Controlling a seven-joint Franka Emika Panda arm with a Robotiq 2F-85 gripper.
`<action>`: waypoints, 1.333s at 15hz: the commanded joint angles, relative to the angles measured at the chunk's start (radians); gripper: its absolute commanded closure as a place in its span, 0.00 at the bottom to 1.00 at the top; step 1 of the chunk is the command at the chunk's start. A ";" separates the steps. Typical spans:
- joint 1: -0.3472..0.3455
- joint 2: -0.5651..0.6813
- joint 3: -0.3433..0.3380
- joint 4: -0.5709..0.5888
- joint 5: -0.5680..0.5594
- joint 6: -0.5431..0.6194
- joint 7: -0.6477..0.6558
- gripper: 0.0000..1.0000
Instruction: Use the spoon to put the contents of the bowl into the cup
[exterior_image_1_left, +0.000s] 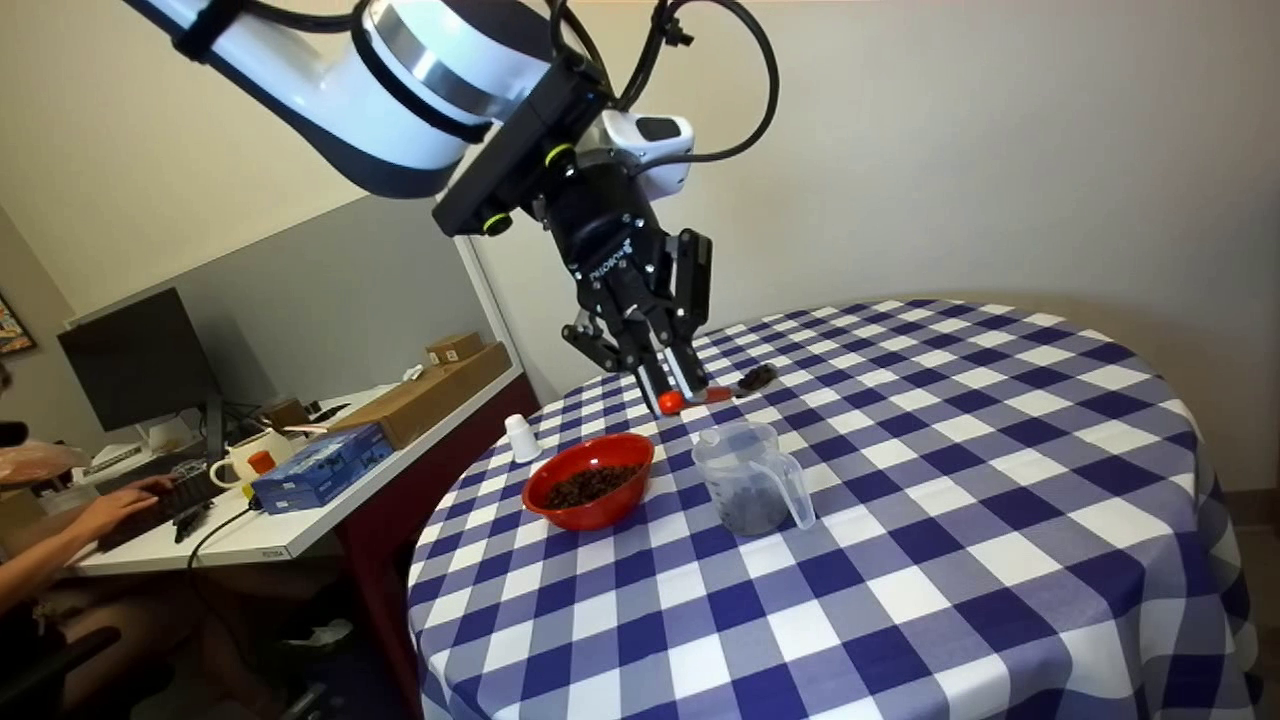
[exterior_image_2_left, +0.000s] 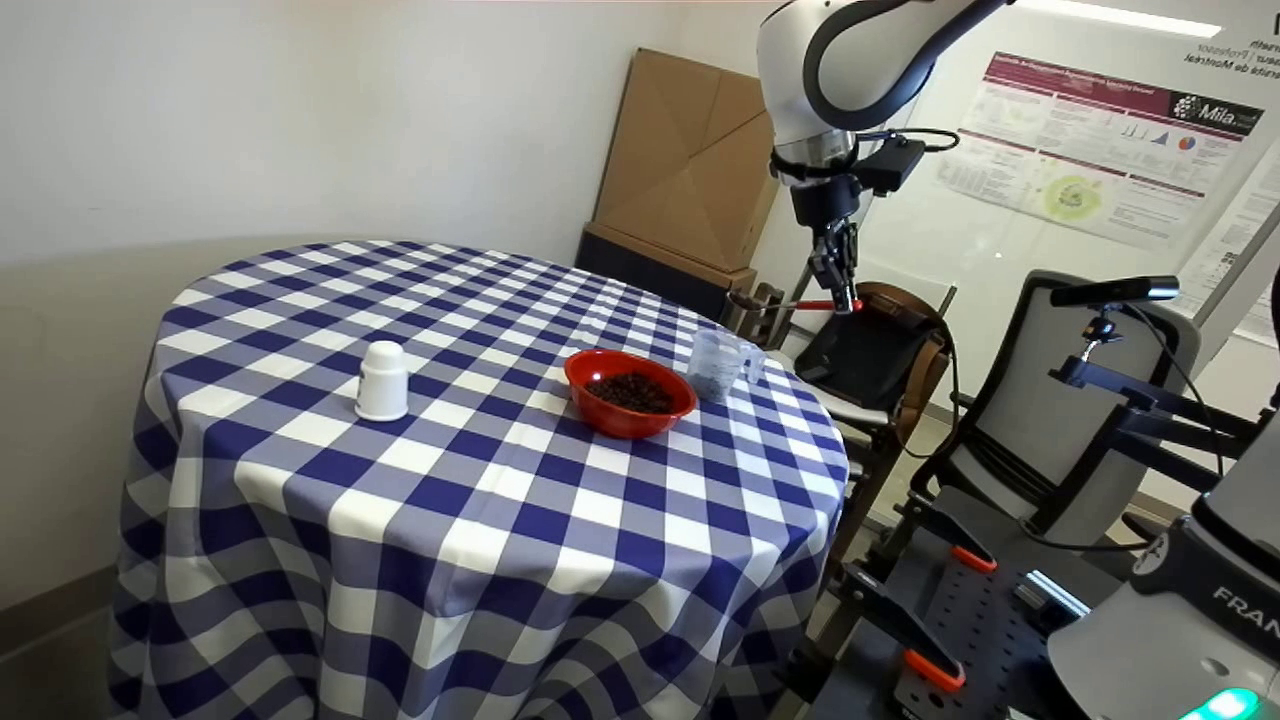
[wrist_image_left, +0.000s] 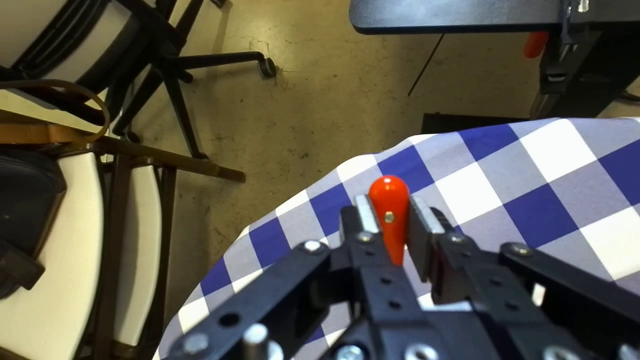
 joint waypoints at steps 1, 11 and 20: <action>0.020 0.000 0.014 -0.014 -0.060 0.007 0.053 0.91; 0.040 0.010 0.027 -0.029 -0.161 0.012 0.118 0.91; 0.046 -0.001 0.038 -0.092 -0.316 0.044 0.195 0.91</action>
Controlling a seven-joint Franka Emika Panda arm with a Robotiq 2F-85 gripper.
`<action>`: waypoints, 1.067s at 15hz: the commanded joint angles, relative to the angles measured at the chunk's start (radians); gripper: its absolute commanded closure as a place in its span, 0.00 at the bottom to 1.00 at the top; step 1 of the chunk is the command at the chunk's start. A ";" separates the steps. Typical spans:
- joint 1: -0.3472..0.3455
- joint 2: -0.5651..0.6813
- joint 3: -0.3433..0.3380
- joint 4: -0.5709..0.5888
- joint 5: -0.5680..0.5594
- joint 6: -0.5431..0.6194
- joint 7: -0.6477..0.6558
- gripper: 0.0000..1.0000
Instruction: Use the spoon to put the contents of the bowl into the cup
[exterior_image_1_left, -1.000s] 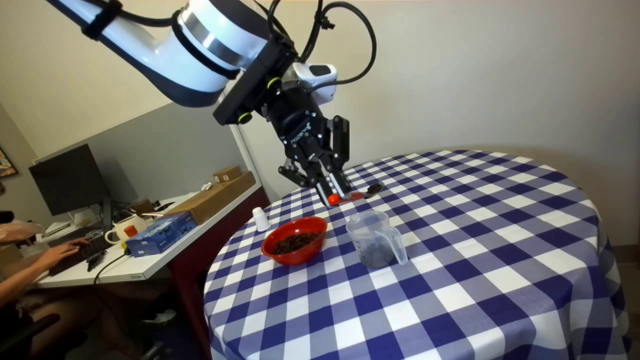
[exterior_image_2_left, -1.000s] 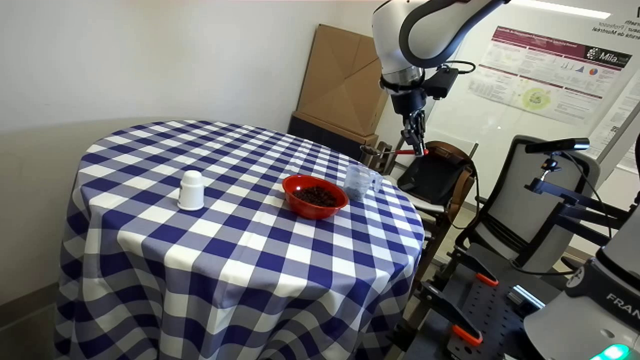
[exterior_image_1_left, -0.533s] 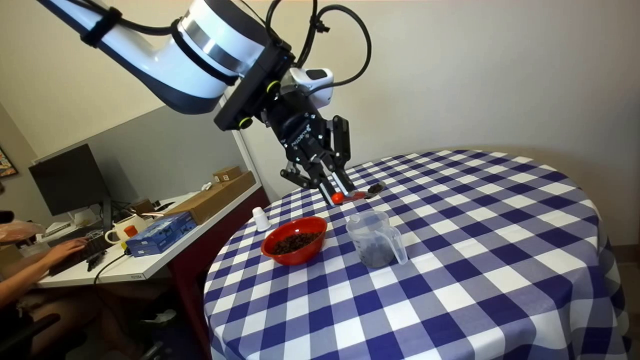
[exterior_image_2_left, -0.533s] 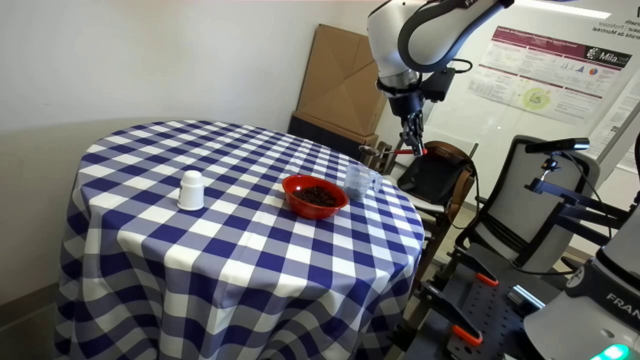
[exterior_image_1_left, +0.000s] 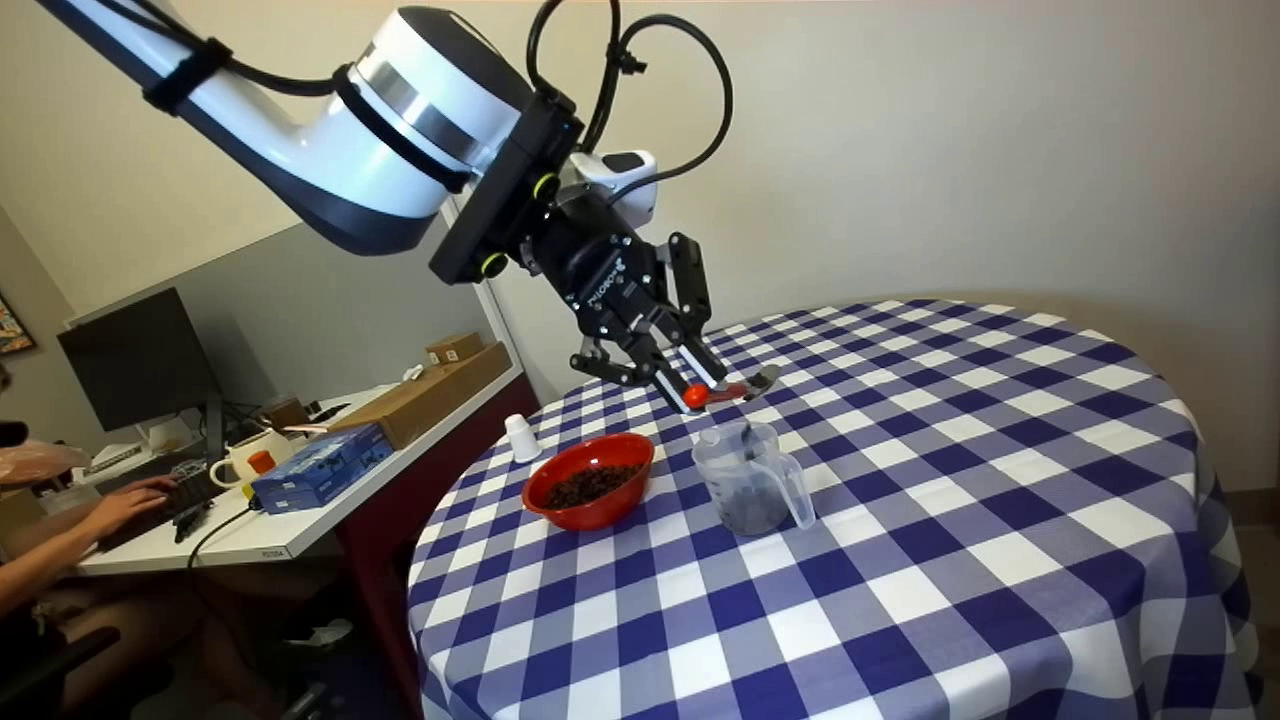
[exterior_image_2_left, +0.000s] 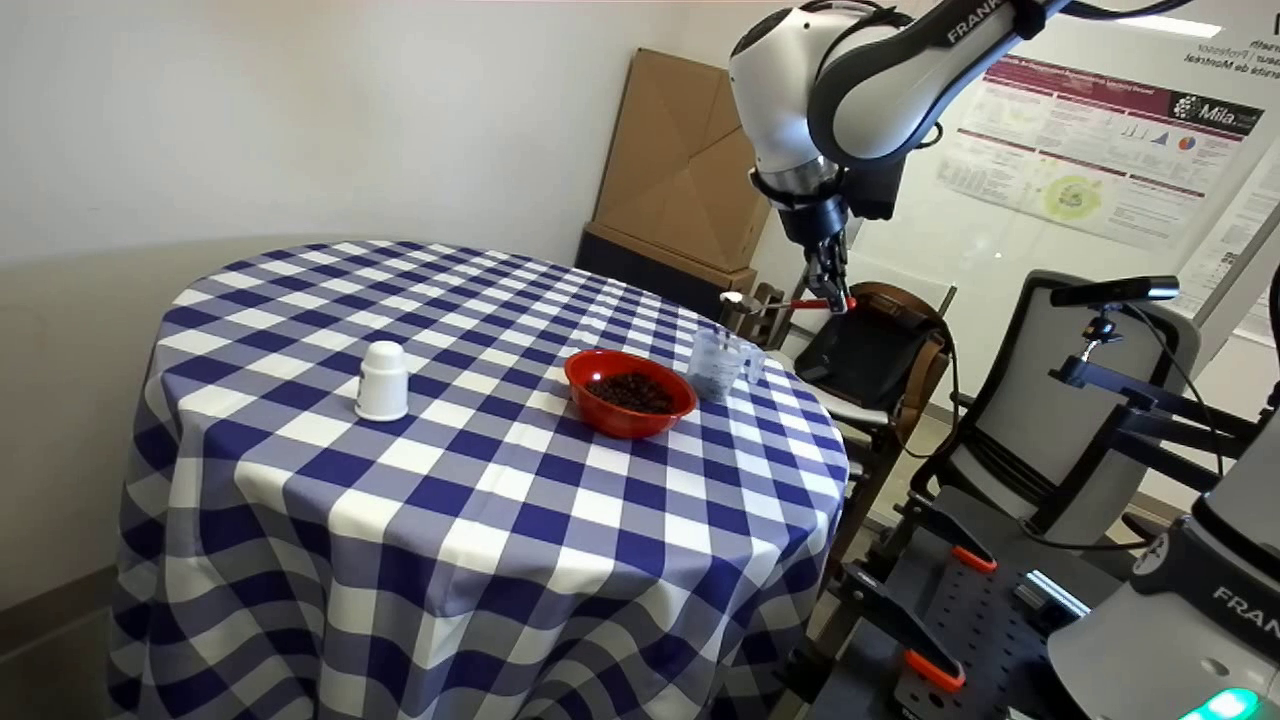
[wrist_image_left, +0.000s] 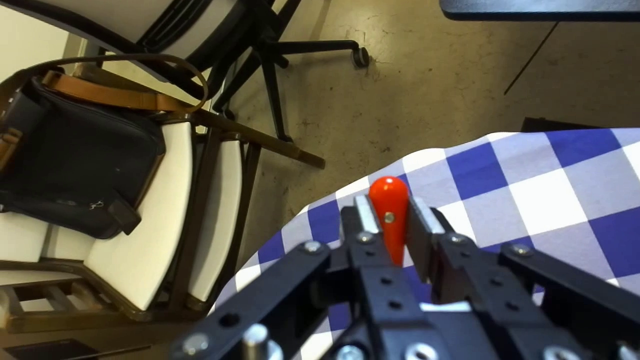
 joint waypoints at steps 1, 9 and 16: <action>0.005 -0.020 0.006 -0.044 -0.066 0.023 0.049 0.91; 0.009 -0.023 0.017 -0.069 -0.120 0.041 0.082 0.91; 0.018 -0.031 0.026 -0.105 -0.269 0.083 0.167 0.91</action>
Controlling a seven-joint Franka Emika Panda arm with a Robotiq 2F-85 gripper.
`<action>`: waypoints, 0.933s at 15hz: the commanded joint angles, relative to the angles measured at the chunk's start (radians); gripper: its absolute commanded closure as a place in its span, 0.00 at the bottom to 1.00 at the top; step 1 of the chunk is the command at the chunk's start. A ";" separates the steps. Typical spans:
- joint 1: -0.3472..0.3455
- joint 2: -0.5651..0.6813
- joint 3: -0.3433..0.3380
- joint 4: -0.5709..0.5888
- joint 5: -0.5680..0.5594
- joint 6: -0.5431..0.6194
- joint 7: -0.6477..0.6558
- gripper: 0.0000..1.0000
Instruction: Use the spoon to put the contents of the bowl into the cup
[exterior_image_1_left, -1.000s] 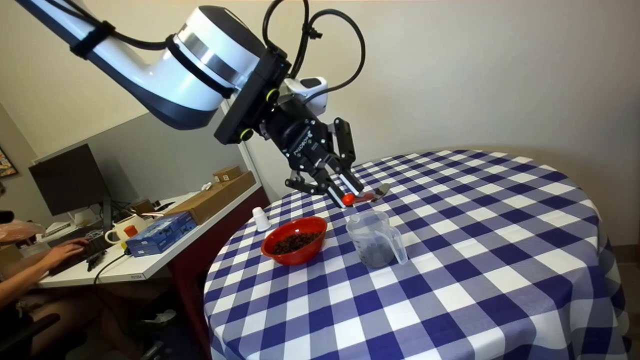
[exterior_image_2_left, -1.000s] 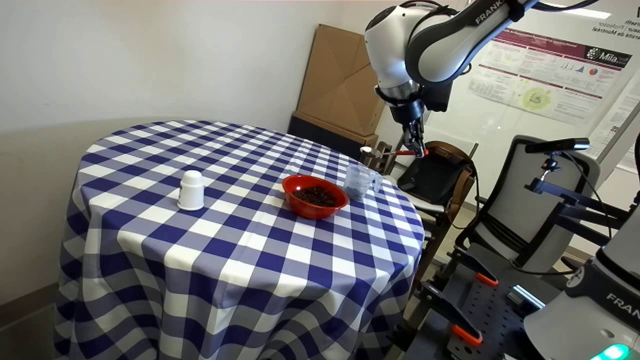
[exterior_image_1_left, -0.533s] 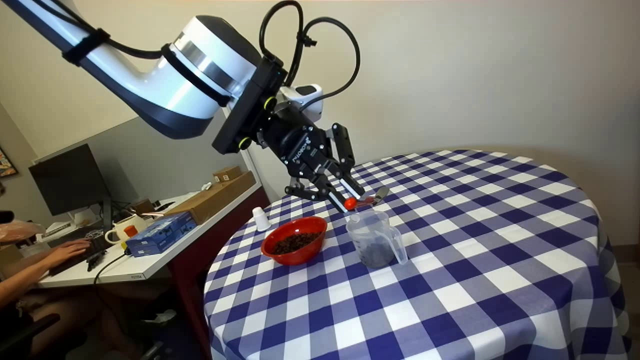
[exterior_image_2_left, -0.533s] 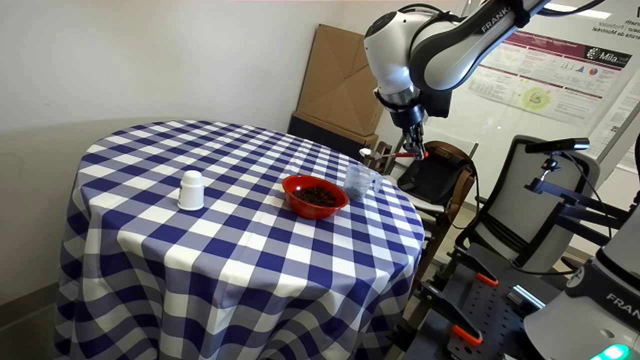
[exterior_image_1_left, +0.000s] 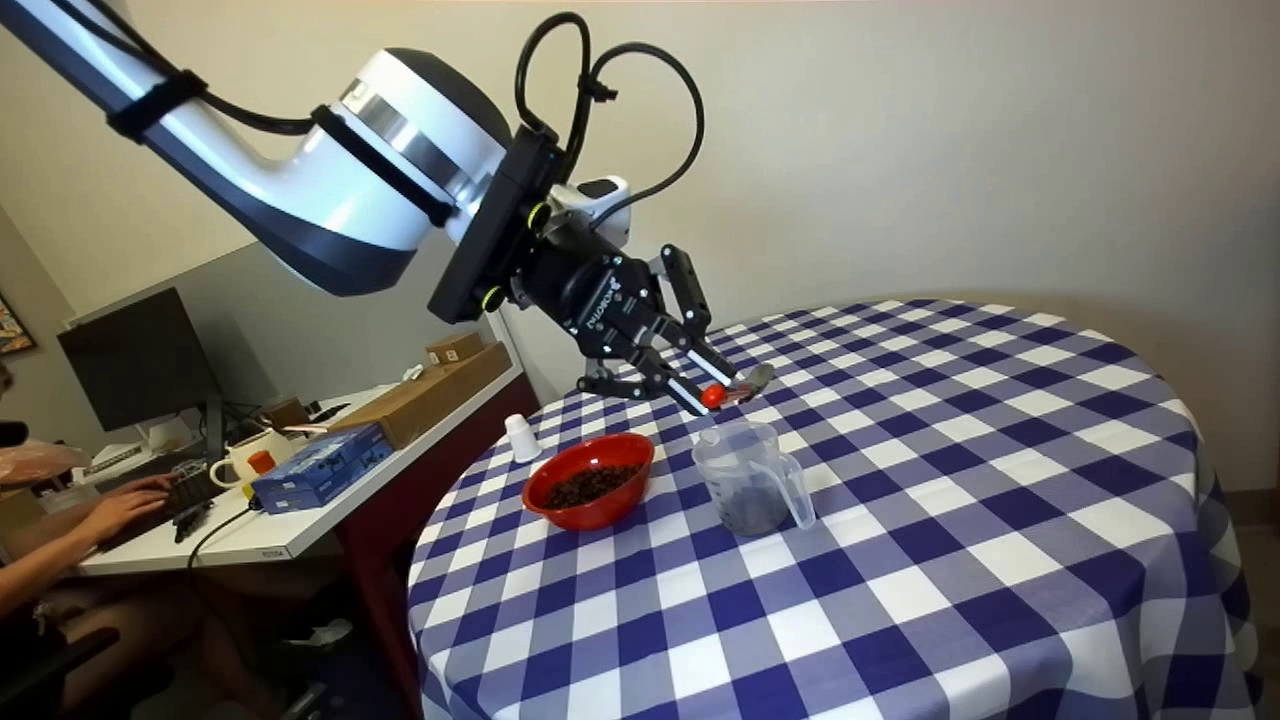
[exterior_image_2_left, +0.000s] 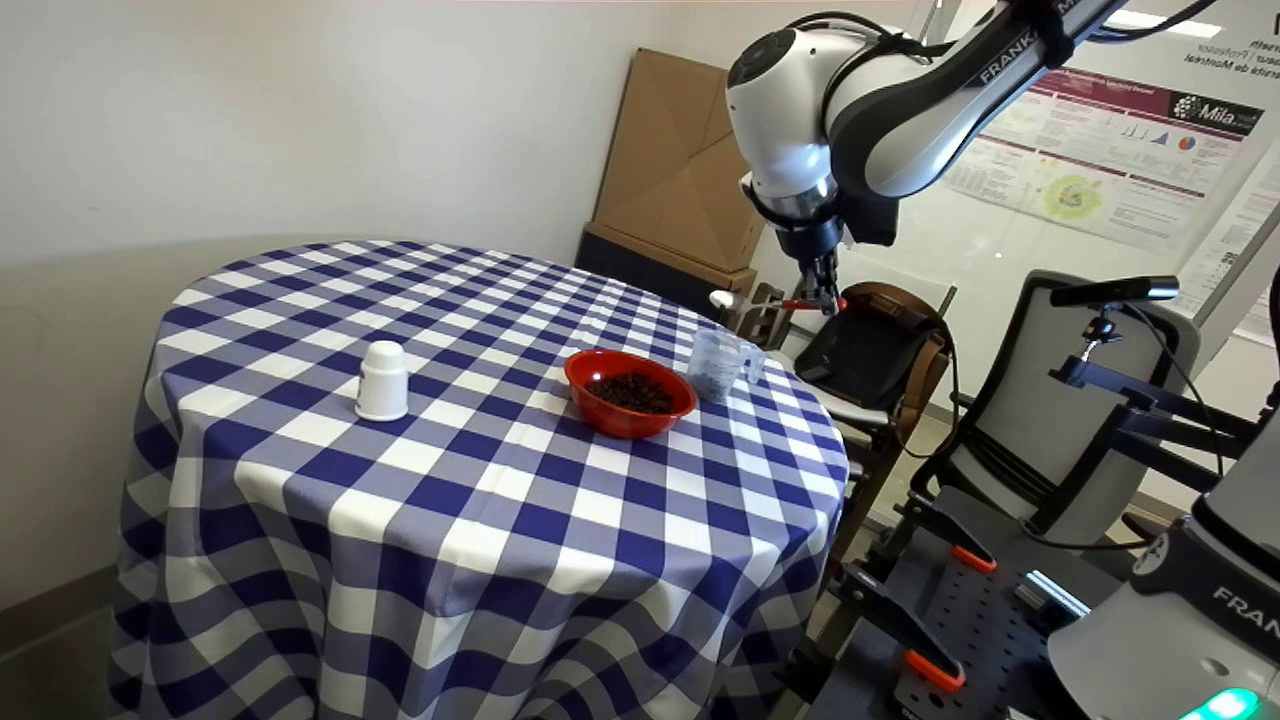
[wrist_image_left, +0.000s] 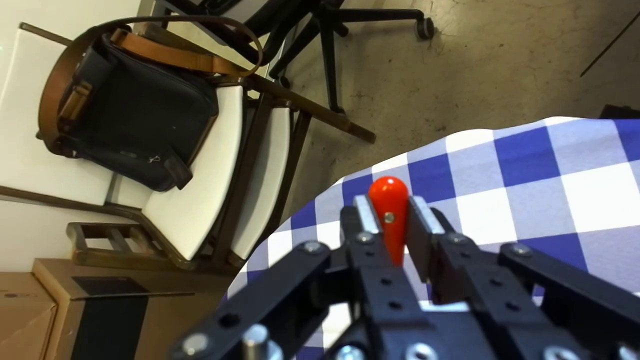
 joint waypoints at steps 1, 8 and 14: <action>0.005 -0.029 0.006 -0.042 -0.084 0.023 0.061 0.91; 0.003 -0.030 0.016 -0.056 -0.076 0.011 0.050 0.91; 0.025 -0.082 0.065 -0.036 0.309 -0.052 -0.220 0.91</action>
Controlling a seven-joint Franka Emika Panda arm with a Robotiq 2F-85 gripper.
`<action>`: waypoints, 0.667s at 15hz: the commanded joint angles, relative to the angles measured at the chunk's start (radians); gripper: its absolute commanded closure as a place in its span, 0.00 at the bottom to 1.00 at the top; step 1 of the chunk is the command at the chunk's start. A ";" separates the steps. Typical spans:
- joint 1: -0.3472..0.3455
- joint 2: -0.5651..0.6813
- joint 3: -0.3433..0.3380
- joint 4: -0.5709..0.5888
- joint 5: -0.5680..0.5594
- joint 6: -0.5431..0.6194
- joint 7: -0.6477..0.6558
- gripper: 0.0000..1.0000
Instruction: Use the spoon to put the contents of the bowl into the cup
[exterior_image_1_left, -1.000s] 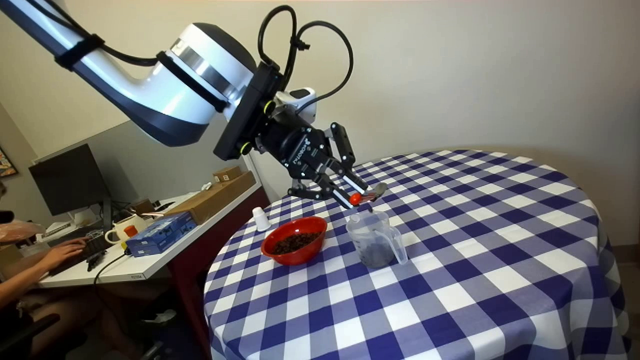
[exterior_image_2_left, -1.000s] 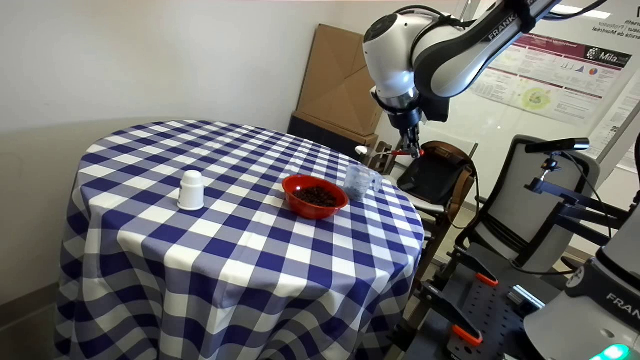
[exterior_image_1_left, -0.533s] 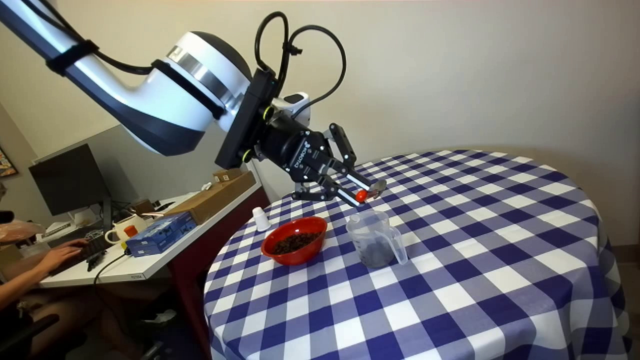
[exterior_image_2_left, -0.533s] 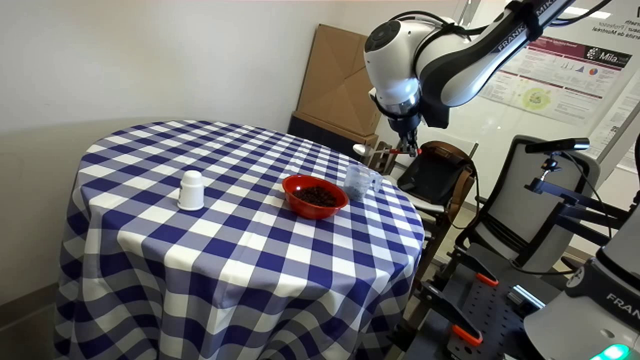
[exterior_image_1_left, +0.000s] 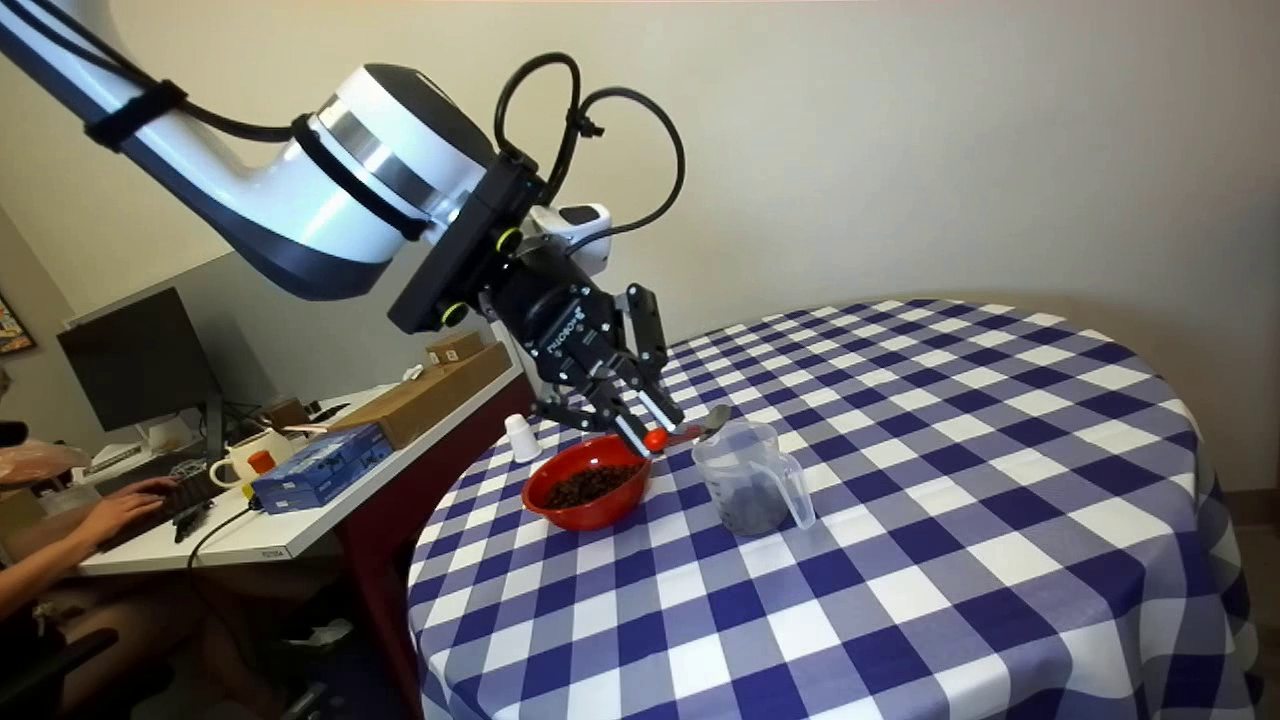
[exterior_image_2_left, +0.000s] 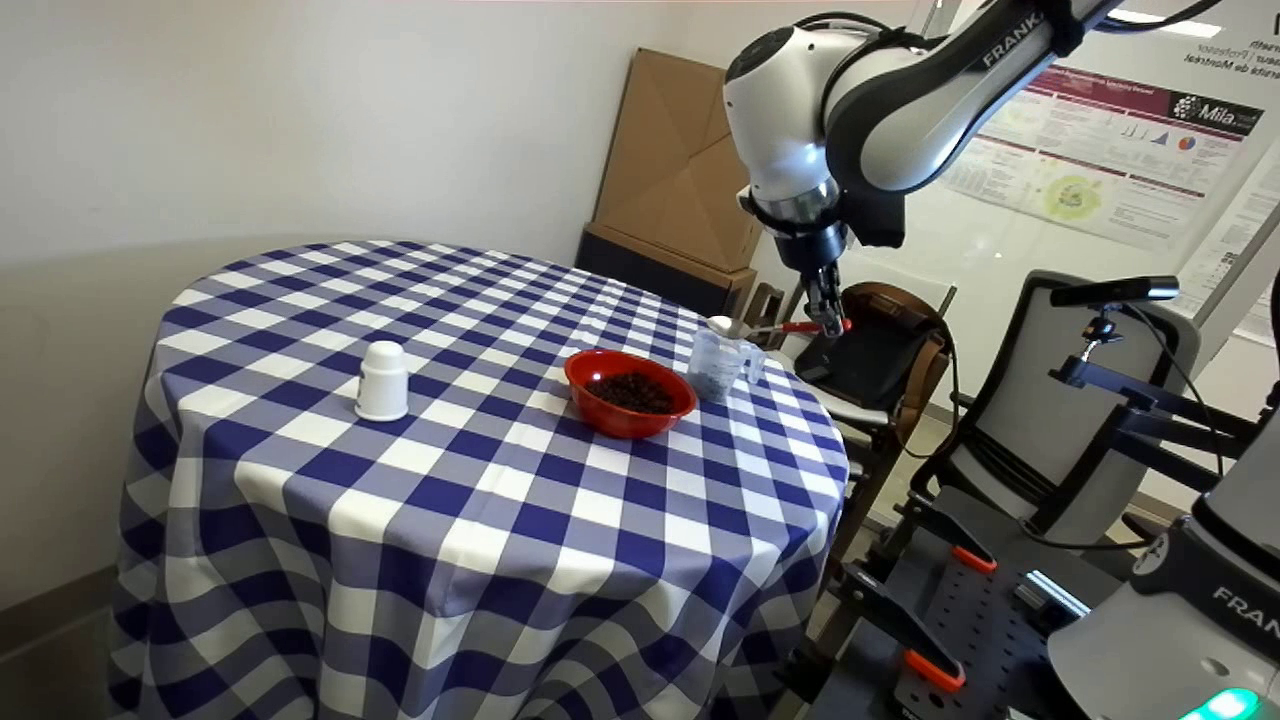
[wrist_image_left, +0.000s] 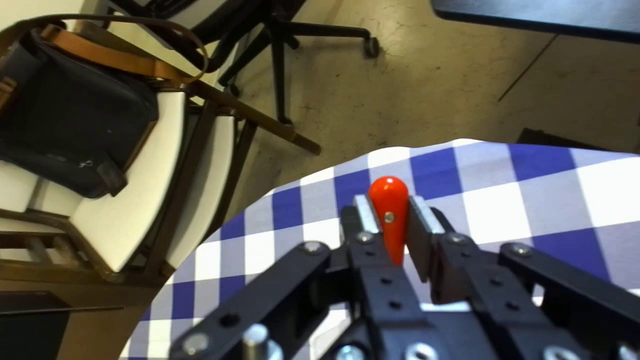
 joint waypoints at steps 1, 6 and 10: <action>0.028 -0.078 0.039 -0.001 0.191 -0.040 -0.138 0.91; 0.080 -0.123 0.084 0.015 0.334 -0.062 -0.204 0.91; 0.107 -0.079 0.105 0.038 0.364 -0.048 -0.197 0.91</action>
